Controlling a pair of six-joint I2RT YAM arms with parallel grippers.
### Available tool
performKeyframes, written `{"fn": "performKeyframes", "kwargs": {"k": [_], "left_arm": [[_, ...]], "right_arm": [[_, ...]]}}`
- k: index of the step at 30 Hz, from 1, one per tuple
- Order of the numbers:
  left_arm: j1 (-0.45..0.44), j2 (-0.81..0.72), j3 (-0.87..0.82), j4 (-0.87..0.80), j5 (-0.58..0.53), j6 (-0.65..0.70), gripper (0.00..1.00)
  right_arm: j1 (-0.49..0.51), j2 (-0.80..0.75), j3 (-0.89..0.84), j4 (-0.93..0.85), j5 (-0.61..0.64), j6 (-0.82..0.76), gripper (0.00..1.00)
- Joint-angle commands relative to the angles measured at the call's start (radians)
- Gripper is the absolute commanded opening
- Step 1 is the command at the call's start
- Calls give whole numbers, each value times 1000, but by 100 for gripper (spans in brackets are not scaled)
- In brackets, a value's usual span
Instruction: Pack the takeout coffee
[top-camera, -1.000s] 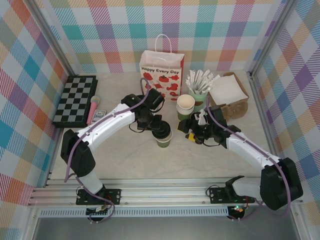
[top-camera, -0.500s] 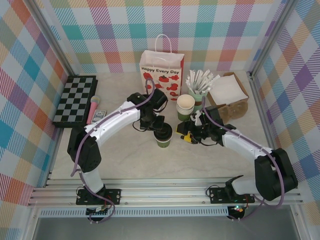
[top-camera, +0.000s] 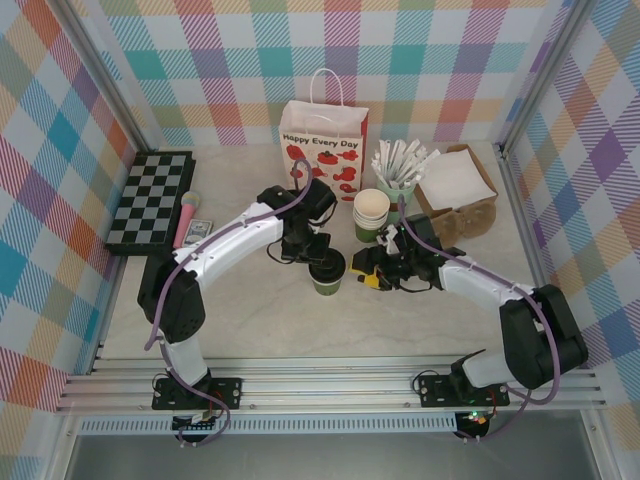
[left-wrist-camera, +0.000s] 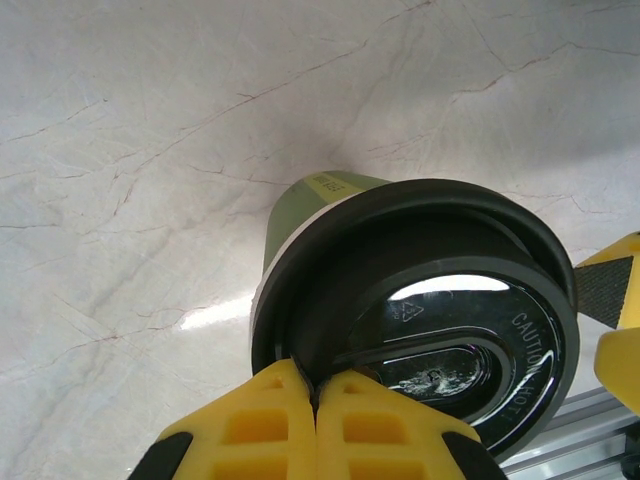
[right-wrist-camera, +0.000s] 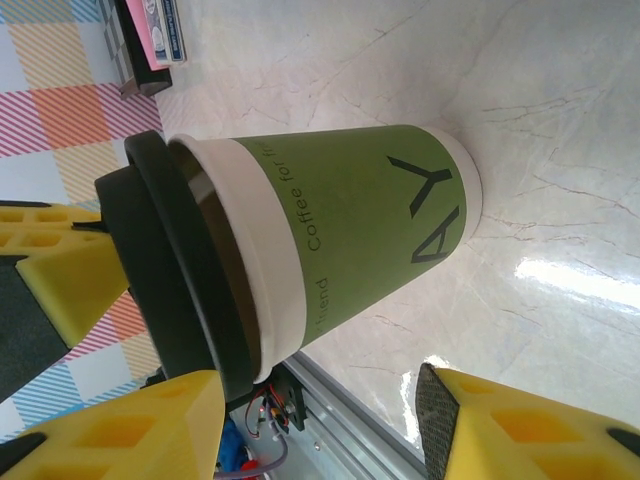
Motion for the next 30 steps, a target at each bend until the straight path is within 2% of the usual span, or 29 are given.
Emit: {"fn": "performKeyframes", "kwargs": {"k": [1,17,30], "left_arm": [[-12,16,22,-27,5,19,0],[-12,-5,74,-71,-17,29,0],[-13,3,35,-67,-10,26,0]], "right_arm": [[11,12,21,30,-41,-11,55],[24,37,45,46,-56,-11,54],[28,46,49,54,-43,-2,54]]}}
